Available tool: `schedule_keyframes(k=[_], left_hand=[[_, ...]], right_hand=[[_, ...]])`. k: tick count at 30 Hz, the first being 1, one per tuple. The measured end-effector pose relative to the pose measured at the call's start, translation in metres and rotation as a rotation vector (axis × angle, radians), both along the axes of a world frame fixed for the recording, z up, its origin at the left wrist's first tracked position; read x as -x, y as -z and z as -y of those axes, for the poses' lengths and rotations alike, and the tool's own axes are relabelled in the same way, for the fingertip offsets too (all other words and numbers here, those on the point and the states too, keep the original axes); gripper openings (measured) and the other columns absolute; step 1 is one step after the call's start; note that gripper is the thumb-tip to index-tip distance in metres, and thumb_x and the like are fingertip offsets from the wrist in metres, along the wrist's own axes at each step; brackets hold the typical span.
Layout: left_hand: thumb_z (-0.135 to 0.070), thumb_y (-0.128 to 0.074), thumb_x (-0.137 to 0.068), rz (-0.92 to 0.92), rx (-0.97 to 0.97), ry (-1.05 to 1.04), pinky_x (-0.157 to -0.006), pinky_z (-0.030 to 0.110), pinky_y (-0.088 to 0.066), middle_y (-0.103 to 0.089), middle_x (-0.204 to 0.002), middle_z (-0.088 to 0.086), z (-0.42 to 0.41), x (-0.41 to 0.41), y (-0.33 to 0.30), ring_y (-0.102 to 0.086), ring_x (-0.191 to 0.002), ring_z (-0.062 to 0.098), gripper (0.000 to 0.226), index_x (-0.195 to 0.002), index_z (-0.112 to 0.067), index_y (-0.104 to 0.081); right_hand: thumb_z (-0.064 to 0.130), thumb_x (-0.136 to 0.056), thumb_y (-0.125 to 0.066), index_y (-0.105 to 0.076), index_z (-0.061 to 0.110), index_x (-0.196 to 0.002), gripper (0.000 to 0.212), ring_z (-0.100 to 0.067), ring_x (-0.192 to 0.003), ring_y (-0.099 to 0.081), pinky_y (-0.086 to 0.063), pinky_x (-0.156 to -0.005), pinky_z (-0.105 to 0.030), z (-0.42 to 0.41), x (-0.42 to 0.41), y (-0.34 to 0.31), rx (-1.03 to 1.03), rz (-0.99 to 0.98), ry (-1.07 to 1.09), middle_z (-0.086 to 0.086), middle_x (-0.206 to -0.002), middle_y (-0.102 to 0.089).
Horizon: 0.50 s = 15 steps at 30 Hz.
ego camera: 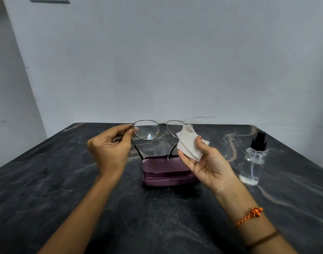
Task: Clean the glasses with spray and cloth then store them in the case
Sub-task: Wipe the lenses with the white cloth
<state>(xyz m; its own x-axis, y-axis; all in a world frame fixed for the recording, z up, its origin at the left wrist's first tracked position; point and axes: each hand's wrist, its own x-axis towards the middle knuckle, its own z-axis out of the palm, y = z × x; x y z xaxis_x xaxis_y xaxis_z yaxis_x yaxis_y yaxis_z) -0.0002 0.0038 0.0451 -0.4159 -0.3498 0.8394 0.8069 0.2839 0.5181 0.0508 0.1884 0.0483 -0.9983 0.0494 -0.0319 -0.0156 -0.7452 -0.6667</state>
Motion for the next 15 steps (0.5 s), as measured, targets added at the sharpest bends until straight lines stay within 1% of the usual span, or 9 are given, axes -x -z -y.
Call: schedule_keyframes(k=[2,5,7,10,13,15], left_hand=[[0.003,-0.074,-0.068,-0.013,0.034,0.002,-0.061,0.004,-0.049,-0.065,-0.086,-0.001,-0.004,-0.002,0.002,-0.062,-0.065,-0.014,0.03,-0.095,-0.003,-0.063],[-0.002,-0.074,-0.069,-0.037,0.082,0.03,-0.062,0.01,-0.053,-0.067,-0.081,0.003,-0.011,-0.005,0.006,-0.065,-0.066,-0.005,0.027,-0.094,-0.003,-0.064],[-0.004,-0.074,-0.069,-0.043,0.077,0.038,-0.063,0.012,-0.054,-0.067,-0.08,0.003,-0.012,-0.006,0.007,-0.065,-0.065,-0.005,0.026,-0.093,-0.004,-0.065],[-0.005,-0.073,-0.069,-0.071,0.061,0.029,-0.063,0.012,-0.054,-0.067,-0.081,0.001,-0.011,-0.007,0.006,-0.065,-0.066,-0.004,0.026,-0.093,-0.004,-0.065],[-0.005,-0.072,-0.07,-0.103,0.047,0.032,-0.063,0.014,-0.054,-0.067,-0.083,0.003,-0.012,-0.009,0.004,-0.067,-0.067,0.008,0.026,-0.094,-0.004,-0.064],[-0.007,-0.072,-0.07,-0.126,0.054,0.026,-0.062,0.016,-0.055,-0.067,-0.082,0.003,-0.012,-0.01,0.004,-0.067,-0.066,0.012,0.024,-0.093,-0.004,-0.064]], right_hand=[[0.018,-0.089,-0.051,-0.057,0.005,-0.088,0.014,-0.022,-0.059,-0.071,-0.059,-0.05,-0.034,0.005,-0.001,0.001,0.002,-0.009,-0.017,-0.009,-0.064,-0.073],[0.019,-0.09,-0.05,-0.057,0.005,-0.09,0.016,-0.022,-0.061,-0.071,-0.059,-0.054,-0.036,0.012,-0.003,0.0,0.013,-0.03,-0.03,-0.009,-0.065,-0.074],[0.019,-0.09,-0.05,-0.057,0.004,-0.09,0.016,-0.022,-0.062,-0.071,-0.059,-0.056,-0.036,0.014,-0.005,0.0,0.016,-0.037,-0.024,-0.009,-0.067,-0.074],[0.017,-0.09,-0.051,-0.057,0.004,-0.088,0.015,-0.022,-0.062,-0.071,-0.058,-0.059,-0.037,0.016,-0.007,-0.001,-0.005,-0.032,-0.016,-0.009,-0.066,-0.074],[0.017,-0.089,-0.051,-0.058,0.004,-0.087,0.015,-0.021,-0.063,-0.07,-0.058,-0.059,-0.037,0.02,-0.01,-0.002,-0.029,-0.025,-0.01,-0.008,-0.065,-0.073],[0.017,-0.089,-0.051,-0.058,0.003,-0.088,0.016,-0.021,-0.064,-0.071,-0.058,-0.058,-0.037,0.025,-0.012,-0.003,-0.026,-0.039,-0.026,-0.009,-0.067,-0.074]])
